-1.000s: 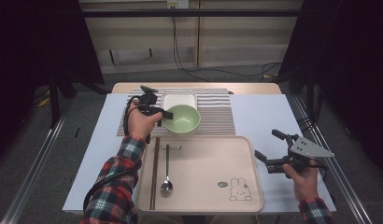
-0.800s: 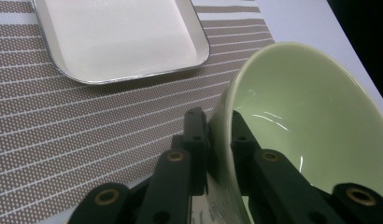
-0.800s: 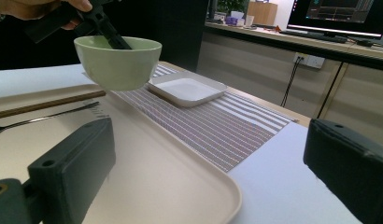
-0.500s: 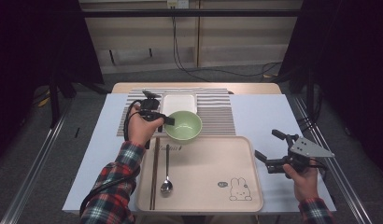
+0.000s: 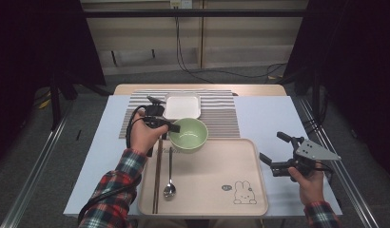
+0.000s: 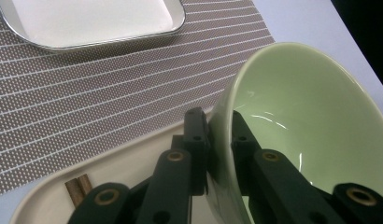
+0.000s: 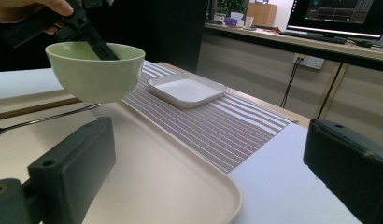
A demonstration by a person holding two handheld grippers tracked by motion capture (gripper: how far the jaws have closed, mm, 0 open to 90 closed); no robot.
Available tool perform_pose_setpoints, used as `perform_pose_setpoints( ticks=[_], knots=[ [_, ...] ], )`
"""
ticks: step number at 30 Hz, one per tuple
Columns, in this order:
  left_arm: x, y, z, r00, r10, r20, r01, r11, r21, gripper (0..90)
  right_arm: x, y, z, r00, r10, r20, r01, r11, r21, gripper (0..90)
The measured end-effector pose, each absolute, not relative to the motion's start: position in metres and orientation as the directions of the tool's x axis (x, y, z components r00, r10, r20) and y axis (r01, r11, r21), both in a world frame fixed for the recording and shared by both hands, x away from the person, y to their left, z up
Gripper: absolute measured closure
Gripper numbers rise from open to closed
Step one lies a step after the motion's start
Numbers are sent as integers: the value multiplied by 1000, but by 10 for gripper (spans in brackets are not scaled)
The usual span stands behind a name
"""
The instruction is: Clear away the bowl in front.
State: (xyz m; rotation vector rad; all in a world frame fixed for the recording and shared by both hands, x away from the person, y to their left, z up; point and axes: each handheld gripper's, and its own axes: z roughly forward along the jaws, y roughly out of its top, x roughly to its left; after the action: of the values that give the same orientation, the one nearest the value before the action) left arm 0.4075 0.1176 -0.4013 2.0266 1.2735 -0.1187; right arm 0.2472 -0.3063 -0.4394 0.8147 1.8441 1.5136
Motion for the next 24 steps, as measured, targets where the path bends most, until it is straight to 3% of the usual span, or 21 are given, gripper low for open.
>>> perform_pose_setpoints(
  ticks=[24],
  knots=[
    [390,112,-407,544,710,-447,802,-284,526,817,247,-306,-439,-621,780,-72,84,157,984,17]
  ],
)
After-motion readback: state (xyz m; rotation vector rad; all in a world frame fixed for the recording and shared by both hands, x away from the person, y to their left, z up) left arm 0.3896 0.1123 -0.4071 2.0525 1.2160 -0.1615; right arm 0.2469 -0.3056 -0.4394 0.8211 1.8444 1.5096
